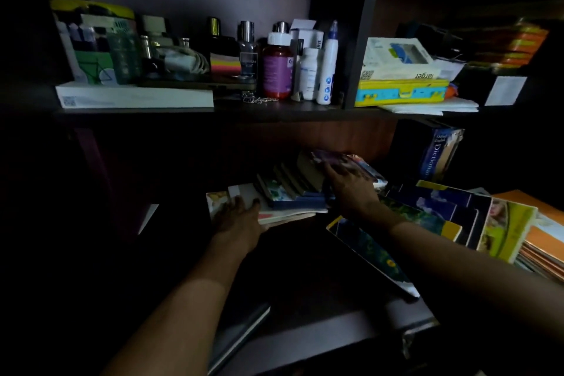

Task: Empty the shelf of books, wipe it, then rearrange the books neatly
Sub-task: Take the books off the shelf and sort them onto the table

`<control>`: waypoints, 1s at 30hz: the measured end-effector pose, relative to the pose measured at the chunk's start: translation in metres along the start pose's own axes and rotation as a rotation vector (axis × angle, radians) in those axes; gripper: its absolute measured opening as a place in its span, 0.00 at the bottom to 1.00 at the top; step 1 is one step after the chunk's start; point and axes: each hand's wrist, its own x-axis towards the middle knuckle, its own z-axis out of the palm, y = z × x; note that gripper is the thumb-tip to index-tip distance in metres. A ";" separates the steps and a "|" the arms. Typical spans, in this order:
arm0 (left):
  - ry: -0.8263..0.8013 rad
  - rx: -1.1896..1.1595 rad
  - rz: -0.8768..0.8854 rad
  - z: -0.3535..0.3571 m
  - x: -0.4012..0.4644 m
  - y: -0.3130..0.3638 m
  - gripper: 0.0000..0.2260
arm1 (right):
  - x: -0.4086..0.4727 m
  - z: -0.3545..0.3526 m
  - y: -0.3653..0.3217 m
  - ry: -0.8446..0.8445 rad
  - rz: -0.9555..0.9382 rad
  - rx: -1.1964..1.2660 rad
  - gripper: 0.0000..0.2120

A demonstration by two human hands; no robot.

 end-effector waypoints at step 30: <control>0.584 -0.391 0.285 -0.036 -0.142 -0.002 0.49 | -0.154 -0.142 -0.040 0.212 -0.367 0.436 0.29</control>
